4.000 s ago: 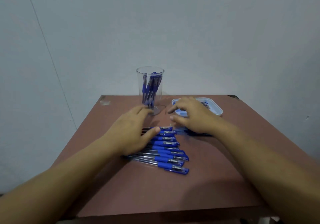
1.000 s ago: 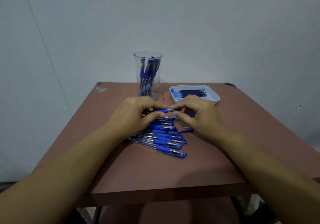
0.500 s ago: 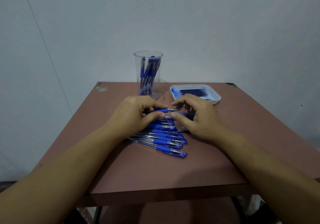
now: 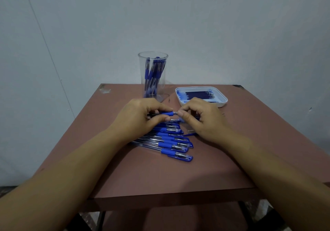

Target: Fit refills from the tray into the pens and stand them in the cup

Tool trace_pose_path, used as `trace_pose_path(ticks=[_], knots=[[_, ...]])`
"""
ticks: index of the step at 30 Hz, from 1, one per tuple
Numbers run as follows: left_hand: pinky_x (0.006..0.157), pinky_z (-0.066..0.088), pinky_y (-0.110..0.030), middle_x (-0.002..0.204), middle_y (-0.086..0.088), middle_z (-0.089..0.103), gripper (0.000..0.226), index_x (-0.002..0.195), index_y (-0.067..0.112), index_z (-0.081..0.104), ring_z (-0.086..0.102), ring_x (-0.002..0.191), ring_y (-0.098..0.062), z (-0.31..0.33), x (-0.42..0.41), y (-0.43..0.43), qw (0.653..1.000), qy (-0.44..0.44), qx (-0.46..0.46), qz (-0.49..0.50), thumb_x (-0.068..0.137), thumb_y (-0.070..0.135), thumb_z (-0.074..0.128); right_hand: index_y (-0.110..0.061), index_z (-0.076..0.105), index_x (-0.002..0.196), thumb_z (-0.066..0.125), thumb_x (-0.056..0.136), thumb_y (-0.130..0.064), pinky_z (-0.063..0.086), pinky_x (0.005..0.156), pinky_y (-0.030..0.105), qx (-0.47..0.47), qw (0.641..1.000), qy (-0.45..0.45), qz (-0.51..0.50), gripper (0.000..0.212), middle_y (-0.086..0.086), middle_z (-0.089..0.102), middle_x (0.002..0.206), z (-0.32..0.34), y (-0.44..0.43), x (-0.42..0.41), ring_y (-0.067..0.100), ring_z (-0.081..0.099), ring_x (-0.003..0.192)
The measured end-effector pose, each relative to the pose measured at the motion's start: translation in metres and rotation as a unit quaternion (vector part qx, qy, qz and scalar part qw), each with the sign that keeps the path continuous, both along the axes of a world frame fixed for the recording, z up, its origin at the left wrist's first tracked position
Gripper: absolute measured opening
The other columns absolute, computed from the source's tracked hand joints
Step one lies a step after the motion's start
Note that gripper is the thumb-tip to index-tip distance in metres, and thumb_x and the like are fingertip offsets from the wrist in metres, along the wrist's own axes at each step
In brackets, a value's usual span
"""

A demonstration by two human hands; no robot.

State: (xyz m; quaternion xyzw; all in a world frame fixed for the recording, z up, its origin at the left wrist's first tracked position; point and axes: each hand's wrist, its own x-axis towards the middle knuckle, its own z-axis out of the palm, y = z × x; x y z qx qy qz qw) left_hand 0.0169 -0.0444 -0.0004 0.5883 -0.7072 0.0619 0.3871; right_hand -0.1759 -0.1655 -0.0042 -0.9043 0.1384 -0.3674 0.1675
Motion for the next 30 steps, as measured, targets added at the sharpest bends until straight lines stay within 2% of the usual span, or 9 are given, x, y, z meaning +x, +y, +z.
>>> trace_pose_path(ticks=[2, 4, 10, 14, 17, 19, 22, 24, 30], knots=[[0.069, 0.052, -0.021, 0.088, 0.016, 0.069, 0.025, 0.108, 0.034, 0.073, 0.062, 0.078, -0.002, -0.0002, 0.0005, 0.0, 1.0, 0.001, -0.001, 0.001, 0.083, 0.034, 0.074, -0.025, 0.067, 0.095, 0.069, 0.088, -0.033, 0.041, 0.064, 0.016, -0.001, 1.0, 0.006, 0.005, 0.011, -0.016, 0.06, 0.085, 0.0003, 0.0009, -0.0006, 0.008, 0.055, 0.075], [0.069, 0.053, -0.023, 0.088, 0.016, 0.069, 0.026, 0.108, 0.034, 0.073, 0.063, 0.078, -0.002, -0.0003, 0.0006, -0.0002, 1.0, 0.003, -0.003, 0.002, 0.083, 0.035, 0.073, -0.028, 0.065, 0.098, 0.072, 0.085, -0.035, 0.043, 0.064, 0.015, 0.008, 1.0, 0.007, 0.006, 0.017, -0.017, 0.061, 0.088, 0.0005, 0.002, -0.0014, 0.01, 0.055, 0.075], [0.069, 0.055, -0.027, 0.088, 0.015, 0.069, 0.025, 0.107, 0.035, 0.073, 0.063, 0.078, -0.003, -0.0005, -0.0003, -0.0001, 1.0, 0.007, 0.001, 0.0, 0.082, 0.034, 0.074, -0.022, 0.069, 0.095, 0.064, 0.09, -0.033, 0.038, 0.065, 0.013, 0.002, 1.0, -0.001, 0.004, 0.013, -0.019, 0.058, 0.082, 0.0012, 0.0013, 0.0002, 0.006, 0.054, 0.075], [0.07, 0.055, -0.031, 0.09, 0.013, 0.071, 0.026, 0.109, 0.034, 0.073, 0.063, 0.078, -0.004, -0.0002, -0.0001, 0.0, 1.0, 0.006, 0.0, 0.0, 0.083, 0.033, 0.074, -0.028, 0.065, 0.101, 0.069, 0.085, -0.037, 0.047, 0.064, 0.021, 0.012, 1.0, -0.007, 0.014, 0.019, -0.016, 0.062, 0.088, 0.0023, 0.0052, -0.0016, 0.012, 0.056, 0.073], [0.069, 0.055, -0.032, 0.089, 0.012, 0.07, 0.025, 0.109, 0.034, 0.073, 0.063, 0.077, -0.005, -0.0006, -0.0001, -0.0007, 1.0, 0.003, -0.003, -0.002, 0.083, 0.032, 0.075, -0.026, 0.067, 0.102, 0.062, 0.09, -0.042, 0.043, 0.064, 0.016, 0.023, 1.0, 0.0, 0.007, 0.021, -0.016, 0.063, 0.088, 0.0025, 0.0043, -0.001, 0.009, 0.057, 0.075], [0.069, 0.055, -0.031, 0.089, 0.013, 0.07, 0.025, 0.109, 0.035, 0.073, 0.063, 0.077, -0.005, -0.0006, 0.0001, -0.0011, 1.0, 0.002, 0.001, -0.001, 0.083, 0.033, 0.074, -0.024, 0.07, 0.098, 0.059, 0.093, -0.038, 0.041, 0.064, 0.016, 0.021, 1.0, 0.007, 0.005, 0.019, -0.015, 0.066, 0.085, 0.002, 0.0025, -0.0003, 0.006, 0.058, 0.075], [0.07, 0.054, -0.029, 0.089, 0.014, 0.07, 0.025, 0.108, 0.035, 0.073, 0.063, 0.078, -0.004, -0.0009, 0.0007, -0.0014, 1.0, 0.001, 0.009, 0.002, 0.083, 0.036, 0.073, -0.023, 0.071, 0.097, 0.068, 0.09, -0.028, 0.038, 0.062, 0.01, 0.011, 1.0, 0.013, 0.003, 0.01, -0.018, 0.063, 0.077, 0.0018, 0.0028, 0.0001, 0.001, 0.056, 0.071], [0.07, 0.054, -0.026, 0.088, 0.015, 0.07, 0.025, 0.108, 0.036, 0.073, 0.063, 0.078, -0.003, -0.0015, 0.0005, -0.0016, 1.0, 0.003, 0.009, 0.004, 0.083, 0.037, 0.073, -0.023, 0.071, 0.098, 0.072, 0.087, -0.024, 0.038, 0.062, 0.008, 0.009, 1.0, 0.011, 0.001, 0.011, -0.021, 0.059, 0.075, 0.0022, 0.0037, 0.0005, 0.0, 0.054, 0.071], [0.069, 0.05, -0.02, 0.087, 0.017, 0.069, 0.024, 0.107, 0.033, 0.074, 0.061, 0.078, -0.001, -0.0022, 0.0034, -0.0028, 0.999, 0.014, 0.016, 0.026, 0.084, 0.035, 0.073, -0.02, 0.07, 0.096, 0.073, 0.085, -0.013, 0.045, 0.067, 0.014, 0.027, 1.0, 0.001, -0.004, 0.014, -0.018, 0.062, 0.081, 0.0061, 0.0029, -0.003, 0.006, 0.057, 0.076]])
